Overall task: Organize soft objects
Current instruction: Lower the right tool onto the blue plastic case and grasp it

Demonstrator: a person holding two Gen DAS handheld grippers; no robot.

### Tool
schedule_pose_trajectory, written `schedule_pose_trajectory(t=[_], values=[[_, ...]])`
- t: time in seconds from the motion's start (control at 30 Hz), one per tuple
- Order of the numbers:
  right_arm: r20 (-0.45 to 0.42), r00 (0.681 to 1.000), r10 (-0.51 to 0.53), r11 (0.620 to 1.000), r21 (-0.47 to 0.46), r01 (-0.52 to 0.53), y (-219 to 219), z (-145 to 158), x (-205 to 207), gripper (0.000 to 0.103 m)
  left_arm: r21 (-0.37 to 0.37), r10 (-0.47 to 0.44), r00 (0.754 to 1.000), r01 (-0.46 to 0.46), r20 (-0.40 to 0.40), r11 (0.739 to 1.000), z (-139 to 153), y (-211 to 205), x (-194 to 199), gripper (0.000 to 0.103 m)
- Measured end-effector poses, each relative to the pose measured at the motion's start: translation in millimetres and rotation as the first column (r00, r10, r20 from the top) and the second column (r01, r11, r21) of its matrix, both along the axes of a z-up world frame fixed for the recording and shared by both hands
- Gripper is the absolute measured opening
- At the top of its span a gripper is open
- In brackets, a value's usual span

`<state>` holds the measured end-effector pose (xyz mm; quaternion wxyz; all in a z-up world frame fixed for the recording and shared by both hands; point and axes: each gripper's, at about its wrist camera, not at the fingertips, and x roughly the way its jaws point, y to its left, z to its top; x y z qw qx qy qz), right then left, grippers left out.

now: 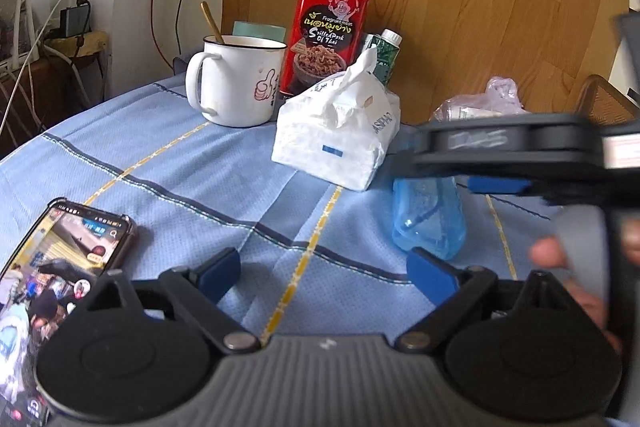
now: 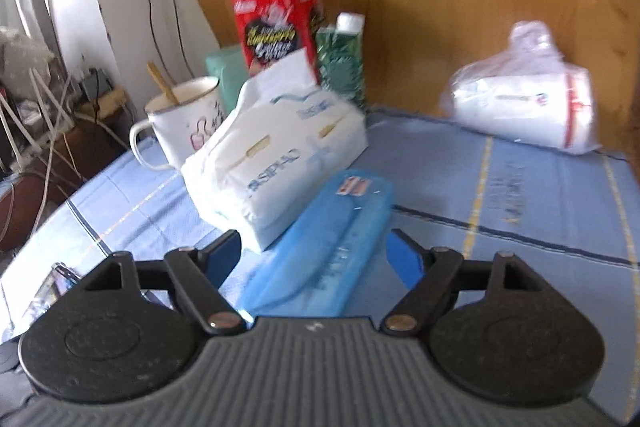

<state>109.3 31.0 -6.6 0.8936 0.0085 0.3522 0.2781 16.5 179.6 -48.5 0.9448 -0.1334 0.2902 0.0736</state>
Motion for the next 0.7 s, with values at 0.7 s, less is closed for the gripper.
schedule_pose_trajectory(t=[0.7], values=[[0.068, 0.998, 0.019, 0.991, -0.130, -0.010, -44, -25, -27, 0.057, 0.066, -0.015, 0.998, 0.019, -0.055, 0.998, -2, -11, 7, 0.097]])
